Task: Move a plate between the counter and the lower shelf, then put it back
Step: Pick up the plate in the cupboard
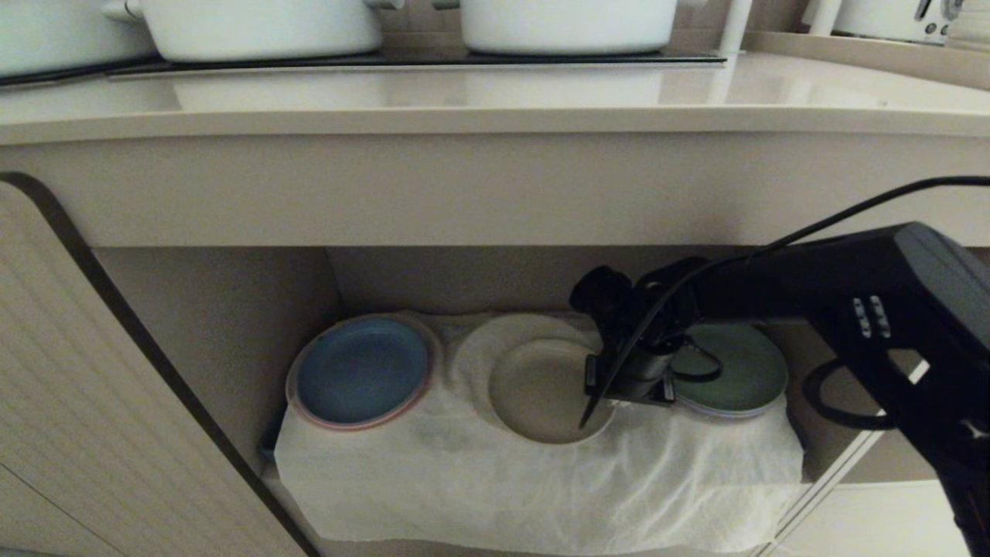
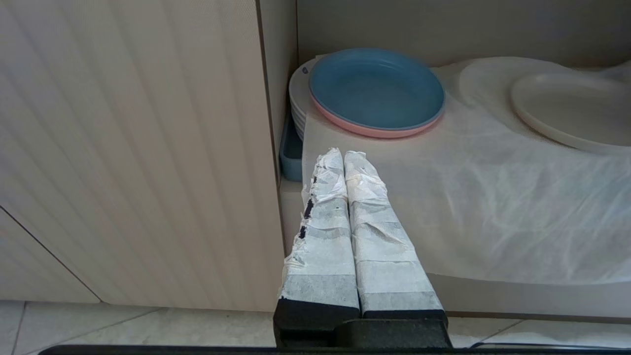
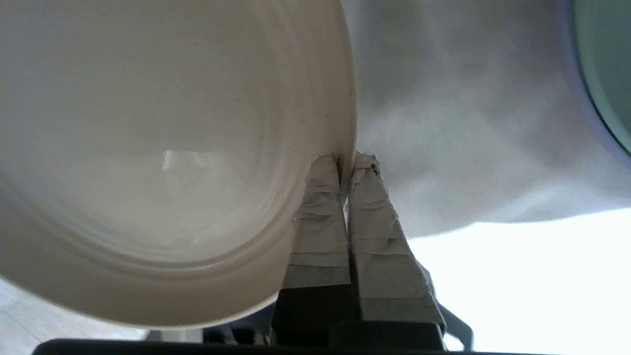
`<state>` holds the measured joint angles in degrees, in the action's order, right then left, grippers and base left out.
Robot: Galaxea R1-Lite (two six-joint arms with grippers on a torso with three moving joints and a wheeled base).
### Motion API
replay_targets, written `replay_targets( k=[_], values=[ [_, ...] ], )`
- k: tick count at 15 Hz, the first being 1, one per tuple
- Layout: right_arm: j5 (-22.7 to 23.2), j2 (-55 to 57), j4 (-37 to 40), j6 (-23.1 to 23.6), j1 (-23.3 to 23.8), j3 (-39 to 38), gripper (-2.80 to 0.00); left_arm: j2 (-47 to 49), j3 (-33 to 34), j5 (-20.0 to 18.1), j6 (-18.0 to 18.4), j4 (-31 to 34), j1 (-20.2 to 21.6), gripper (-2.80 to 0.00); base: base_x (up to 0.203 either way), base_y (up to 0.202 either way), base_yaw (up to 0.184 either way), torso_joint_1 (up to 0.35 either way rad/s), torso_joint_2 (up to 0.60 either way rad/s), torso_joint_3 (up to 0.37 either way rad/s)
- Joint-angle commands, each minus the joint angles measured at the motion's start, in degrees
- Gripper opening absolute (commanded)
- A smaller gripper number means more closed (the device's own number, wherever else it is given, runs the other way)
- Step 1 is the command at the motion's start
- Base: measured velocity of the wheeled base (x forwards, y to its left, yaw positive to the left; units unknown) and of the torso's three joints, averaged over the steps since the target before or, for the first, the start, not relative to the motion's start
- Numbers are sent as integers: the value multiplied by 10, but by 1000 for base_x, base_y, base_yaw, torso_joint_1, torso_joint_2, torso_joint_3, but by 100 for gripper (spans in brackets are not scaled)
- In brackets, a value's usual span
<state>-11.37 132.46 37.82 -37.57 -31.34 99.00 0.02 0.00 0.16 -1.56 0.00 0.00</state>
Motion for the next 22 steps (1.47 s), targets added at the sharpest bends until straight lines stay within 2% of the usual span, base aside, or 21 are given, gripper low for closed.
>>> replay_targets(
  k=[1, 9, 15, 22],
  values=[
    [0, -10, 11, -2, 0, -2, -280, 0, 0, 0, 0, 0, 0, -280, 0, 0, 0, 0, 0, 0],
    [1, -39, 46, 0, -4, -19, -280, 0, 0, 0, 0, 0, 0, -280, 0, 0, 0, 0, 0, 0],
    [2, -60, 50, 22, -8, -52, -280, 0, 0, 0, 0, 0, 0, -280, 0, 0, 0, 0, 0, 0],
    [1, -102, 49, 36, -16, -123, -280, 0, 0, 0, 0, 0, 0, -280, 0, 0, 0, 0, 0, 0]
  ],
)
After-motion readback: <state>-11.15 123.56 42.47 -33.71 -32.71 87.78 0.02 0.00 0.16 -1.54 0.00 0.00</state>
